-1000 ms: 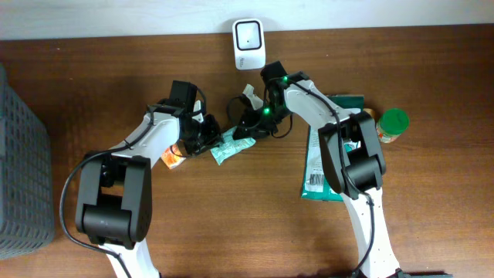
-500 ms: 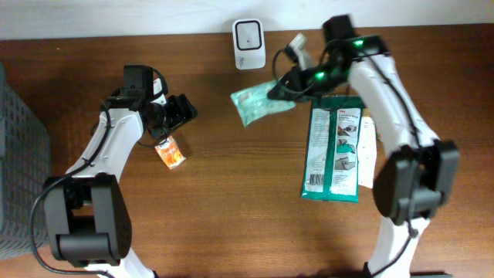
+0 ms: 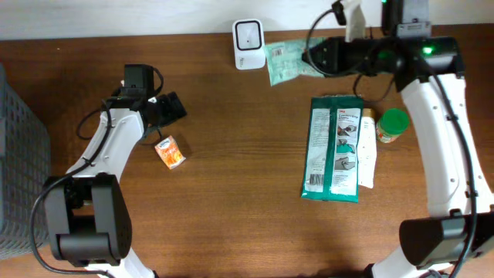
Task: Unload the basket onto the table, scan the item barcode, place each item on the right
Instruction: 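Lift the pouch with the right gripper toward the scanner, then hold the pouch's barcode in front of the scanner with the right gripper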
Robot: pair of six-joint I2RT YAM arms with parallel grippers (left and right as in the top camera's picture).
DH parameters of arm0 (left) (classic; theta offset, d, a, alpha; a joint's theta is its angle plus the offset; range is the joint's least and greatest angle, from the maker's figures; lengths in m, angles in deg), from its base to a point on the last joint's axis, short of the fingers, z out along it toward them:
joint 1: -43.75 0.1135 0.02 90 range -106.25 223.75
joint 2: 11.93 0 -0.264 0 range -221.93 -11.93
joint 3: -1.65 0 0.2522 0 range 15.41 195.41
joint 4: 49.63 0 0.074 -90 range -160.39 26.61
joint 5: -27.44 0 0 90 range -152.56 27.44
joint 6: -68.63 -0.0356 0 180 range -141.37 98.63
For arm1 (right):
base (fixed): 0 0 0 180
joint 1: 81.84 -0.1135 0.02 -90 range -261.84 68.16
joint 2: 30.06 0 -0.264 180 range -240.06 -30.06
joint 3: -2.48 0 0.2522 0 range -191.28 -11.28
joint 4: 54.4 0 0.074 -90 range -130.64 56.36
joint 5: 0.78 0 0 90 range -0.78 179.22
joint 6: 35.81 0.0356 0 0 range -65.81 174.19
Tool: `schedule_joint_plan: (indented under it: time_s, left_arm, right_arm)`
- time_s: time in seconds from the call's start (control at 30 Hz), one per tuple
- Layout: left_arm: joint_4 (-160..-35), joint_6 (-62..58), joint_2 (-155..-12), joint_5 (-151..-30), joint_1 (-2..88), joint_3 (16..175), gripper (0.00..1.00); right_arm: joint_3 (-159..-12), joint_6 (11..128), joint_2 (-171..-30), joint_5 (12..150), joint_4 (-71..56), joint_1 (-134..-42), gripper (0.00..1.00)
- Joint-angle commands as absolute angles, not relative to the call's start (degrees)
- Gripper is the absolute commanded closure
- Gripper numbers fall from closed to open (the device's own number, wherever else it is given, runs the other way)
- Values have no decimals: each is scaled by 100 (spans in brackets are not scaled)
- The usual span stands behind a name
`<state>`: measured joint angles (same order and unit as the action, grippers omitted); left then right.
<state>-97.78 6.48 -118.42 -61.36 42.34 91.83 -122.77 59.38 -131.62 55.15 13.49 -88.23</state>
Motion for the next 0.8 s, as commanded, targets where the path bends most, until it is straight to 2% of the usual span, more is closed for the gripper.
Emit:
schedule_joint_plan:
  time_s: [0.0, 0.13, 0.3, 0.43, 0.7, 0.77]
  left_arm:
    - [-9745, 591, -11777, -5667, 4242, 9249, 1]
    - [-9747, 594, -11777, -5671, 4242, 9249, 1]
    - [-9747, 594, -11777, -5671, 4242, 9249, 1]
    - [-9749, 594, -11777, -5671, 4242, 9249, 1]
    - [-9747, 594, -11777, -5671, 4242, 9249, 1]
    - [-9747, 594, -11777, -5671, 4242, 9249, 1]
  right_arm:
    - [-12375, 6236, -13122, 7808, 645, -9337, 96]
    - [-12375, 4872, -13544, 9825, -725, -9982, 96]
    - [-12375, 2457, -14536, 9898, -2730, -10250, 96]
    - [-12373, 872, -15253, 9900, -3674, -10257, 96]
    - [-12371, -1366, -16698, 10190, -5687, -10281, 96]
    - [-12371, -1572, -16873, 10190, -5899, -10290, 96]
